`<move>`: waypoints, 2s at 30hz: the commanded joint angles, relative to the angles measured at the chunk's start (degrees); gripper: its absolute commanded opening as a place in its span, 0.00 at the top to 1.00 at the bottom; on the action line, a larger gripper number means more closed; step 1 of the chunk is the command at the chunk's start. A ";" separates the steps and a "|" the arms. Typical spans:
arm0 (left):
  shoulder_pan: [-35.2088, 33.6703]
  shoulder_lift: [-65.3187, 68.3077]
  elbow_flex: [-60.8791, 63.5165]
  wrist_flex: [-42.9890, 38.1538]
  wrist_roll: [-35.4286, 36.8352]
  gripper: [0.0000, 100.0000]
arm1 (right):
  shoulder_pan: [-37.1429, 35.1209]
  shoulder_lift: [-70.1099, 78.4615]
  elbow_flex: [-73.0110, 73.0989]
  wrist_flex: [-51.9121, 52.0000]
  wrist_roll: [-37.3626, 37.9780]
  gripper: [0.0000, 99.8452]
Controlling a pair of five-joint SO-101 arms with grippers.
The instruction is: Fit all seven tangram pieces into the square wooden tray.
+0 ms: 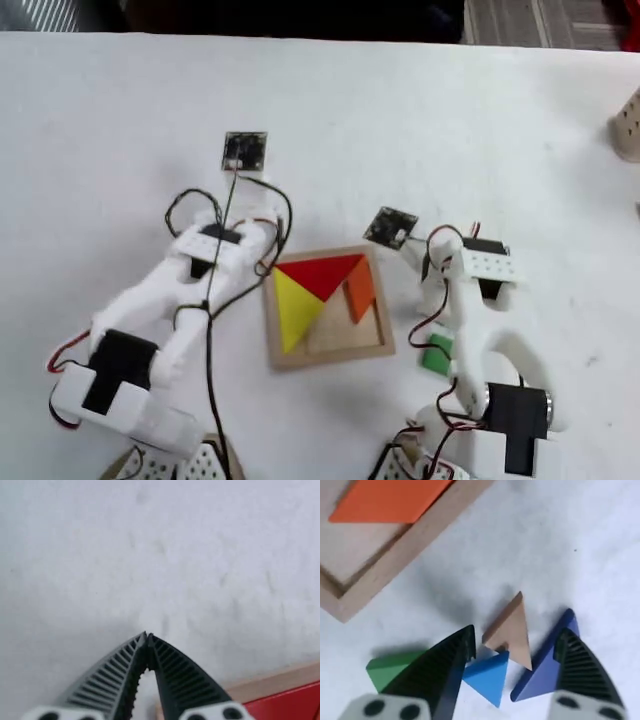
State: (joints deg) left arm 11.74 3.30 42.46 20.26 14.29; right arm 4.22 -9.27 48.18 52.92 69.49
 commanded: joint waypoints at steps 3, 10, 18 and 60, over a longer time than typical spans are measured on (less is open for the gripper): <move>0.84 -0.66 -0.62 0.26 -0.26 0.98 | 2.68 0.48 -0.09 0.22 7.74 0.76; 0.31 -0.40 -1.76 0.70 -0.18 0.98 | 2.68 -0.04 1.14 -0.04 7.82 0.76; 0.31 -0.48 -1.67 0.70 -0.18 0.98 | 0.66 -1.63 0.62 0.22 7.38 0.76; 0.22 -0.57 -1.58 0.70 -0.18 0.98 | -1.10 5.85 -6.24 4.44 12.04 0.93</move>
State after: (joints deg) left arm 11.74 3.30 42.46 20.62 14.29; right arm 4.57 -4.00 43.69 55.65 80.57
